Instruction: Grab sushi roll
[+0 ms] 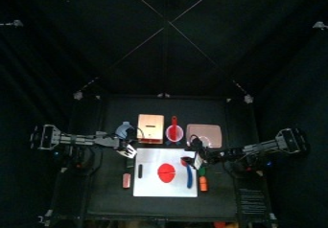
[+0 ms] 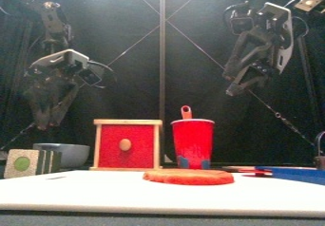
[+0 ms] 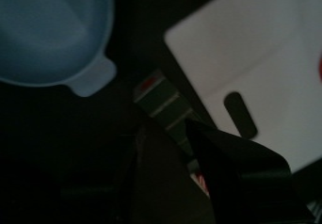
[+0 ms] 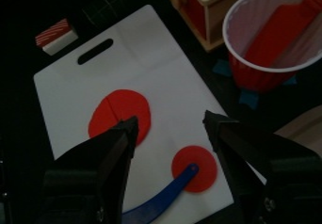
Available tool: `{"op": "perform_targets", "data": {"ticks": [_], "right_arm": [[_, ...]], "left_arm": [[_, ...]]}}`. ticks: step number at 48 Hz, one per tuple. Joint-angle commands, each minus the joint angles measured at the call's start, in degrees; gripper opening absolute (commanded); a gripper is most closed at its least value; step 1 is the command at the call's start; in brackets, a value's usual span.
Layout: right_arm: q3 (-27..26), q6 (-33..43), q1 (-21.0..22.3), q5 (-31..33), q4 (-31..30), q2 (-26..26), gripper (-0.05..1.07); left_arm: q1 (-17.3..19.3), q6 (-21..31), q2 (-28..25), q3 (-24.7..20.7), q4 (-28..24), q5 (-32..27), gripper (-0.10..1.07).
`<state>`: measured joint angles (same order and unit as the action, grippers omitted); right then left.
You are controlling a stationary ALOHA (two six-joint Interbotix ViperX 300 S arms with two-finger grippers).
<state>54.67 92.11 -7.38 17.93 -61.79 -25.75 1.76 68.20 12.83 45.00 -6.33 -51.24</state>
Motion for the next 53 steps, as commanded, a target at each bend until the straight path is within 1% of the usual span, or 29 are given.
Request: {"op": "perform_targets", "data": {"ticks": [1, 8, 11, 16, 20, 24, 33, 37, 42, 46, 49, 53], "right_arm": [[-0.2, -0.1, 0.2, -0.8, 0.0, -0.4, 0.90], [0.4, -0.1, 0.4, -2.5, -0.2, -0.4, 0.90], [0.6, -0.1, 0.6, -3.0, -0.3, -0.4, 0.90], [0.6, -0.1, 0.7, -3.1, -0.3, -0.5, 0.90], [0.8, -0.1, 0.7, -3.0, -0.3, -0.4, 0.90], [1.1, -0.1, 0.7, -3.0, -0.1, -0.4, 0.90], [1.3, -0.1, 0.6, -3.0, 0.0, -0.4, 0.90], [1.3, -0.1, 0.6, -3.1, 0.0, -0.4, 0.90], [1.3, -0.1, 0.6, -3.1, 0.0, -0.4, 0.90], [1.3, -0.1, 0.4, -3.0, 0.0, -0.4, 0.90], [1.4, -0.1, 0.4, -3.0, 0.0, -0.4, 0.90], [1.6, -0.1, 0.6, -3.0, -0.2, -0.4, 0.90]], "left_arm": [[-1.7, 2.7, -1.1, 0.0, -0.4, 1.6, 0.86], [-3.8, 7.3, -4.4, -0.2, 0.3, 3.4, 0.99], [-4.0, 9.8, -6.0, -0.2, -1.1, 4.0, 1.01], [-4.0, 12.9, -8.5, -0.4, -3.2, 6.0, 1.01], [-4.0, 15.3, -10.3, -0.9, -4.4, 8.7, 1.00], [-4.0, 16.5, -11.3, -0.9, -4.5, 9.0, 0.98], [-4.6, 16.5, -11.2, -0.6, -3.3, 8.6, 0.83], [-5.1, 16.2, -10.5, -1.4, -2.2, 7.5, 0.78], [-5.3, 16.1, -8.6, -3.8, -2.1, 4.3, 0.77], [-5.5, 15.9, -7.5, -6.5, -2.1, 0.9, 0.77], [-6.8, 15.8, -7.1, -9.1, -1.9, -1.6, 0.77], [-7.6, 16.0, -7.6, -12.5, -1.1, -3.1, 0.77]]}}
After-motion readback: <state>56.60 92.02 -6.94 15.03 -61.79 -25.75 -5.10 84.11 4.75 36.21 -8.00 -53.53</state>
